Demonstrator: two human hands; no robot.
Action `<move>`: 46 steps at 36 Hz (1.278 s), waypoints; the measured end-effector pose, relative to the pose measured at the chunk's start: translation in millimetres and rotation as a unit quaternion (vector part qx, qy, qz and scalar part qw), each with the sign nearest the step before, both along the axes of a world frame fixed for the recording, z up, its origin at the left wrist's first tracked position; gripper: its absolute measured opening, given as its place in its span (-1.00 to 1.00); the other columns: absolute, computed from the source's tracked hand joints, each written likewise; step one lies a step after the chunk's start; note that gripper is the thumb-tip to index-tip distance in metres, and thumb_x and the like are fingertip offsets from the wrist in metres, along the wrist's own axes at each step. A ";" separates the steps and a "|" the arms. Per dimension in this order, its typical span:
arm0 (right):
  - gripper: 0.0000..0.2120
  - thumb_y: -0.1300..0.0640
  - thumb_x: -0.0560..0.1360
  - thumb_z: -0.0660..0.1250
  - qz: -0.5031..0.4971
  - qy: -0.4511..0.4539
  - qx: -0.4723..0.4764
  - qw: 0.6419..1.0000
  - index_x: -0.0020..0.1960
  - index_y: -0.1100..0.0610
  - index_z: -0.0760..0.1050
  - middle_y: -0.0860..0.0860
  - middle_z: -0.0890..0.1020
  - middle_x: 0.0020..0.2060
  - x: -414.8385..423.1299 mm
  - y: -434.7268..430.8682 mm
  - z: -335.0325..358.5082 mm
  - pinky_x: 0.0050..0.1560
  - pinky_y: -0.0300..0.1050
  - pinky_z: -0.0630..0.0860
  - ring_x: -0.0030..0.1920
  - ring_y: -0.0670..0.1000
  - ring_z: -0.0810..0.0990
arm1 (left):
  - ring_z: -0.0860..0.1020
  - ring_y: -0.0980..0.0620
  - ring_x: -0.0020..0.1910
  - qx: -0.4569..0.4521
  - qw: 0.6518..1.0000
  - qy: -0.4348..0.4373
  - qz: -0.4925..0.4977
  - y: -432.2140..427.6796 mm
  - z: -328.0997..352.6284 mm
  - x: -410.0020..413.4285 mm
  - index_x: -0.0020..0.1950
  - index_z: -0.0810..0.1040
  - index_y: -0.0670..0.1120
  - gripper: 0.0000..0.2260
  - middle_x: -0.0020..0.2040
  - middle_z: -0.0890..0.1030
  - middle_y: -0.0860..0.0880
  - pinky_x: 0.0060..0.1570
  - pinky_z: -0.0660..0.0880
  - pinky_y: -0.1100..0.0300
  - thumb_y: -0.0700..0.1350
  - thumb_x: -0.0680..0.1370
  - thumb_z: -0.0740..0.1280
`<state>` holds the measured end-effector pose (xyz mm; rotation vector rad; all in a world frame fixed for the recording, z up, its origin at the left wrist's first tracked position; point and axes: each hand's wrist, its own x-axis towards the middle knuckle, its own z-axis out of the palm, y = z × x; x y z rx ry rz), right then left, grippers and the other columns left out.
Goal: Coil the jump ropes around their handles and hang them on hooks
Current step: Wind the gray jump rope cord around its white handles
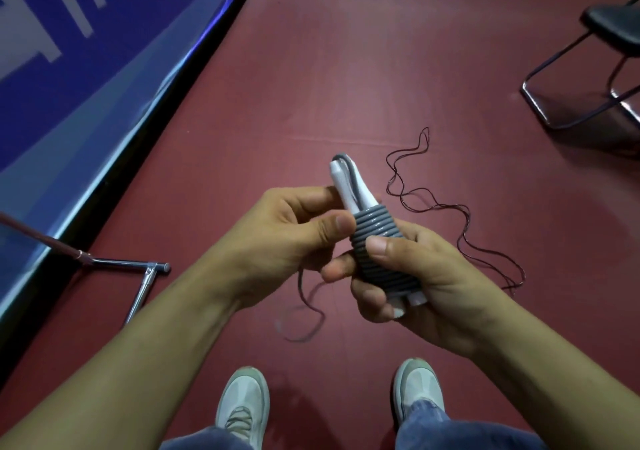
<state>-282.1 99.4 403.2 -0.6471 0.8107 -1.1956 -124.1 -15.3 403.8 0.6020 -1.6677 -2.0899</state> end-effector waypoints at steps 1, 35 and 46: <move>-0.75 0.19 0.56 0.33 0.016 -0.023 -0.004 1.000 0.20 0.26 0.47 0.30 0.66 -0.03 -0.8 0.5 -1.8 -0.37 -0.18 0.50 -0.37 -0.02 0.55 | 0.40 -0.16 -0.22 0.021 1.000 0.007 -0.015 0.3 0.8 0.3 0.32 0.62 -0.04 -0.61 0.04 0.53 -0.21 0.00 0.47 -0.24 -0.01 0.50 0.47; -0.63 0.13 0.36 0.58 -0.226 0.386 0.033 0.894 0.08 0.00 0.51 0.00 0.58 -0.39 20.6 -6.7 9.1 -0.51 -0.19 0.39 -0.52 -0.07 0.46 | 0.29 0.15 -0.41 0.080 0.996 0.018 0.030 5.3 1.5 -5.6 0.29 0.55 -0.18 -0.66 0.23 0.68 -0.10 -0.46 0.20 0.32 -0.22 0.51 0.35; -0.57 0.29 0.40 0.57 -0.269 0.438 -0.093 0.853 0.15 -0.04 0.55 -0.09 0.63 -0.03 21.4 -2.0 1.8 -0.32 -0.30 0.45 -0.29 -0.16 0.56 | 0.21 0.07 -0.43 0.050 0.997 0.003 0.060 -0.7 -9.8 -6.5 0.22 0.63 -0.20 -0.73 -0.07 0.56 -0.23 -0.44 0.23 0.23 -0.22 0.52 0.40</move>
